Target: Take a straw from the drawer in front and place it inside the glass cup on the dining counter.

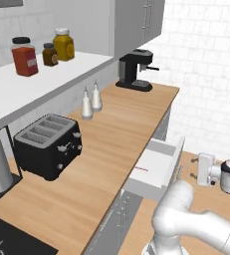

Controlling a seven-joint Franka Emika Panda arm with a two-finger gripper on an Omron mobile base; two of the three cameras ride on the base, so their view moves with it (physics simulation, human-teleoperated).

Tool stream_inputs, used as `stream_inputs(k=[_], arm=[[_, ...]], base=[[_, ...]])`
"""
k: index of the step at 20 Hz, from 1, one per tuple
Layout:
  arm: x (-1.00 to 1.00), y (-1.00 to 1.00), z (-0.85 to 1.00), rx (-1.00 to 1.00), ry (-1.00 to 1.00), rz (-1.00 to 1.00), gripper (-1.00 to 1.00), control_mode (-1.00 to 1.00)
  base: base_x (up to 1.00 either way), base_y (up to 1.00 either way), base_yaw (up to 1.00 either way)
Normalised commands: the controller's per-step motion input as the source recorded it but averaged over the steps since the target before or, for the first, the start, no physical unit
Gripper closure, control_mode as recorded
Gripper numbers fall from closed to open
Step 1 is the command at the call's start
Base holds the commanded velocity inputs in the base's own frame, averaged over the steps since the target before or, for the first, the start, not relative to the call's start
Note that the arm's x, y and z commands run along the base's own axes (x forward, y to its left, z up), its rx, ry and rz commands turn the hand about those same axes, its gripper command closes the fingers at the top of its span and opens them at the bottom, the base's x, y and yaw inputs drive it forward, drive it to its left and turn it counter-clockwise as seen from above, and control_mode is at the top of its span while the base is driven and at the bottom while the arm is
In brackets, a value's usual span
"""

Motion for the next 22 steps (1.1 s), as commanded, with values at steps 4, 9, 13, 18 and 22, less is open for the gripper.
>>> stream_inputs(k=[4, 9, 13, 18, 22], arm=[[-0.17, 0.08, 0.83, -0.26, -0.07, 0.0, -1.0, -1.0], [-0.04, 0.28, 0.71, -0.3, -0.03, 0.0, -1.0, -1.0], [0.0, 0.35, 0.81, -0.31, 0.0, 0.0, -1.0, -1.0], [0.03, 0.41, 0.61, -0.29, 0.05, 0.03, -1.0, -1.0], [0.34, 0.55, 0.04, -0.28, 0.2, 0.1, -1.0, -1.0]], base=[[0.0, 0.0, 0.0], [0.0, 0.0, 0.0], [0.0, 0.0, 0.0], [0.0, 0.0, 0.0], [0.0, 0.0, 0.0]])
